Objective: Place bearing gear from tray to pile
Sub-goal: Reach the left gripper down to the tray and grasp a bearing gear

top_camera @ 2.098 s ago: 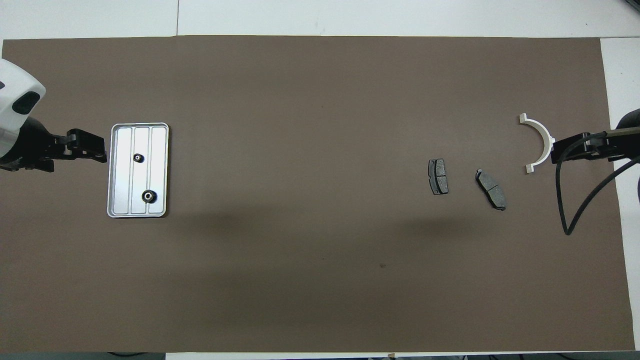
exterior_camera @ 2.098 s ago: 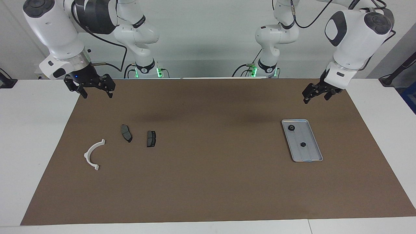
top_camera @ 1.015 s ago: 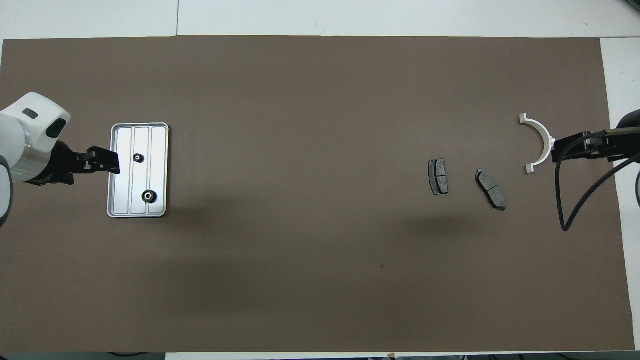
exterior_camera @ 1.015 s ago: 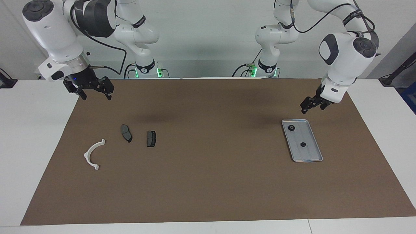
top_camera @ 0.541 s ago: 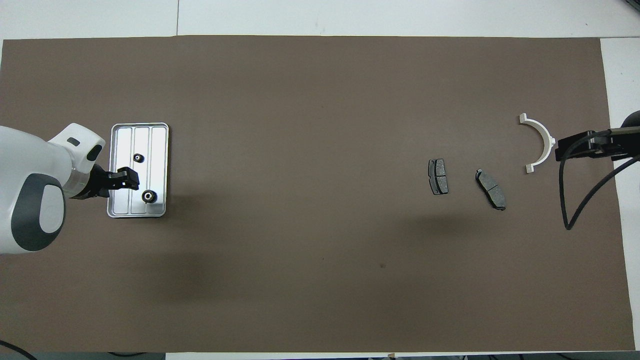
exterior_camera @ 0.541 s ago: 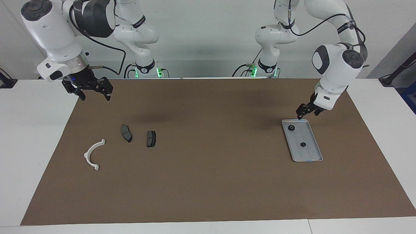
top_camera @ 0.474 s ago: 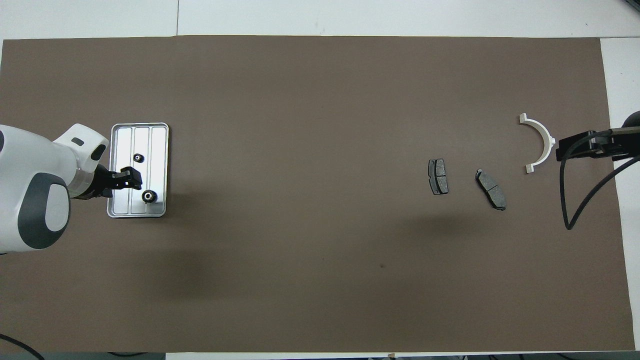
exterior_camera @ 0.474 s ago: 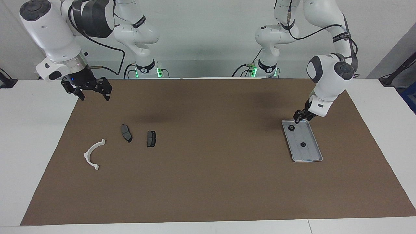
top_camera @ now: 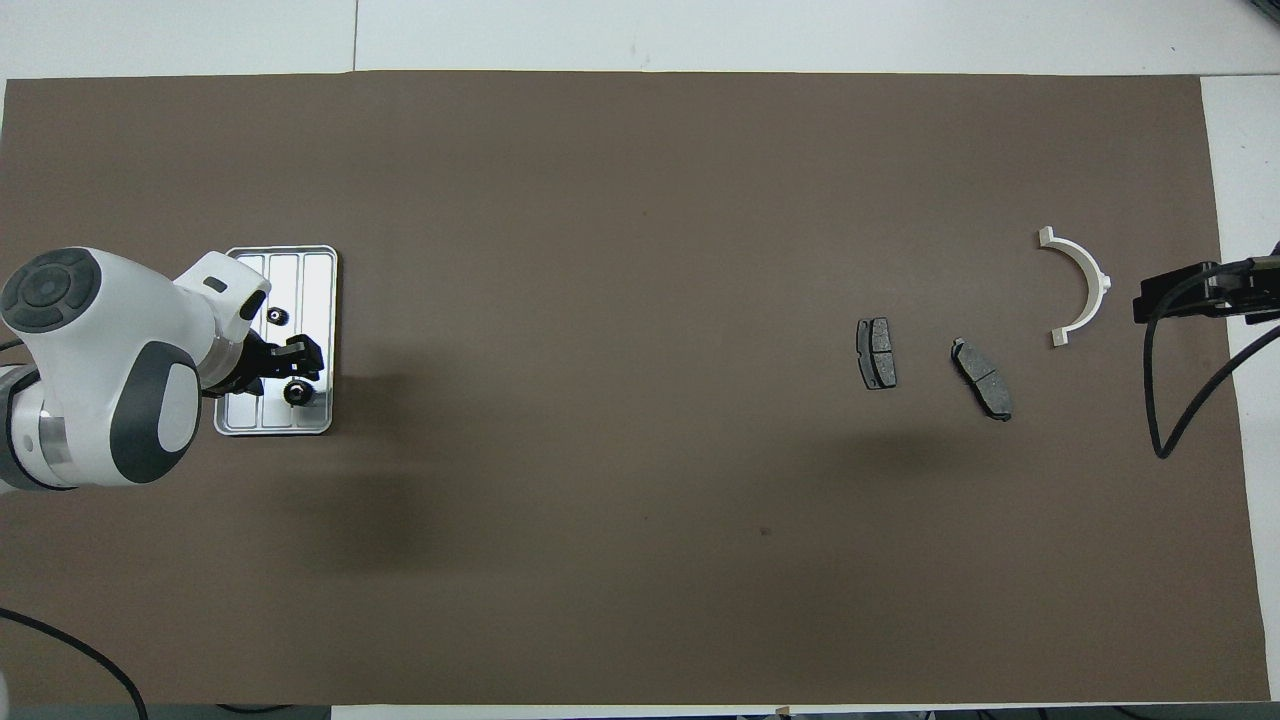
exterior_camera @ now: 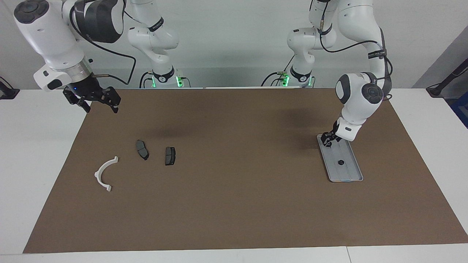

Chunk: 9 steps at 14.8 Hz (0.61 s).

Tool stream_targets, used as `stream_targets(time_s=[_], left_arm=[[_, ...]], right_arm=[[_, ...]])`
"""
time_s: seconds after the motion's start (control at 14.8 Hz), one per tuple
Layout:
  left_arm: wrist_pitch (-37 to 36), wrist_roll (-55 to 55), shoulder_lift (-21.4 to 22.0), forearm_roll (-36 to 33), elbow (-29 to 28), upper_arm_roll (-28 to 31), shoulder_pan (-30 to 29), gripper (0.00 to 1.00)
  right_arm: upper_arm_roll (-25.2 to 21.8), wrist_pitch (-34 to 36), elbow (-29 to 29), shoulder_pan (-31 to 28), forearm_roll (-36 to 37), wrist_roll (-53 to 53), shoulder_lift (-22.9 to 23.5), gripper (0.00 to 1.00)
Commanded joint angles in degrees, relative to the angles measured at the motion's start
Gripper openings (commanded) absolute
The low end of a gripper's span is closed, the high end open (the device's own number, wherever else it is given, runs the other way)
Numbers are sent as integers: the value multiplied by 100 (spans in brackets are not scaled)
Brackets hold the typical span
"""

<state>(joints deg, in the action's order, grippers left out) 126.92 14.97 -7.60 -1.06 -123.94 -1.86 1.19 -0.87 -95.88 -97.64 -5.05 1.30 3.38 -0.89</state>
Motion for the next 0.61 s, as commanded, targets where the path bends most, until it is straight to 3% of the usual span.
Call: stream_targets(time_s=[0.0,0.54], left_arm=[[97,33,-30,-123,-25,45,31,73],[193,24,-75,-123,-183,36,-22,69]], right_arm=[[34,-168,-168,-83,-50,207,-113,100],[34,-177,-177,-101,-50,234,-113,100]])
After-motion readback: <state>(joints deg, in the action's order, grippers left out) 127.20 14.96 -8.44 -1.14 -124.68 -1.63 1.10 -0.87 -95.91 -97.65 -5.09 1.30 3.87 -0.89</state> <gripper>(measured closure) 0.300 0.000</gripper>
